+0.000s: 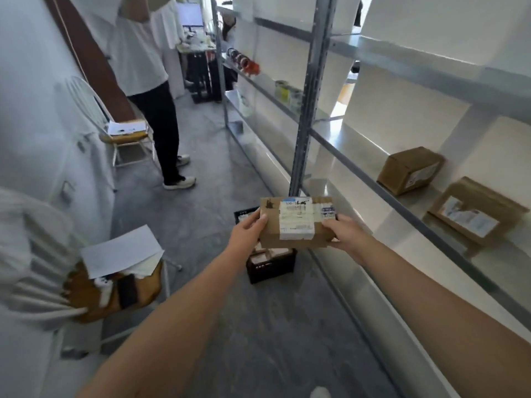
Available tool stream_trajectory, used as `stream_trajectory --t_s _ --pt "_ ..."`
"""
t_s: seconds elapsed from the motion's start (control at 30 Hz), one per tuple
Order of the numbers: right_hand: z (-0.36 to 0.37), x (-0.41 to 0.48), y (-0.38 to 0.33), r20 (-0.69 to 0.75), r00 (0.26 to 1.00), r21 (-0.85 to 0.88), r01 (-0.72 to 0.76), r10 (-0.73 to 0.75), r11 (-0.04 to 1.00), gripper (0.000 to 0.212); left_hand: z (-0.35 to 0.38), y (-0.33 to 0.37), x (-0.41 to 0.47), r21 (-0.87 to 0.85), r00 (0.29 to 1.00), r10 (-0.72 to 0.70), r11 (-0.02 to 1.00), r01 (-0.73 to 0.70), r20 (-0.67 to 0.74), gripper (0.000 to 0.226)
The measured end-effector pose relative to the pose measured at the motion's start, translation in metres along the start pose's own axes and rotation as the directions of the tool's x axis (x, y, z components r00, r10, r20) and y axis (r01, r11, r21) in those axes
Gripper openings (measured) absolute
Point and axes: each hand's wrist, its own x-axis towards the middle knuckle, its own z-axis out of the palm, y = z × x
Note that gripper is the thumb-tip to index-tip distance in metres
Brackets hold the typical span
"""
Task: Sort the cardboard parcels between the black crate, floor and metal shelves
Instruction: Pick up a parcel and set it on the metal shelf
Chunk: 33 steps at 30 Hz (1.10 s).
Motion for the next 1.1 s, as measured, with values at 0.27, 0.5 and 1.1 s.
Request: stream_trajectory --t_s 0.27,0.5,1.1 --pt "0.037 0.099 -0.025 0.193 0.981 -0.051 0.018 -0.008 0.999 0.029 -0.019 0.016 0.052 0.01 0.986 -0.045 0.999 0.047 -0.159 0.053" --pt "0.029 0.186 -0.044 0.266 0.963 -0.083 -0.013 0.035 0.996 0.019 0.017 0.043 0.118 0.034 0.962 -0.072 0.996 0.084 -0.265 0.052" --pt "0.031 0.289 -0.088 0.276 0.958 -0.114 -0.041 0.072 0.993 0.021 0.036 0.06 0.221 0.007 0.955 -0.081 0.996 0.086 -0.286 0.05"
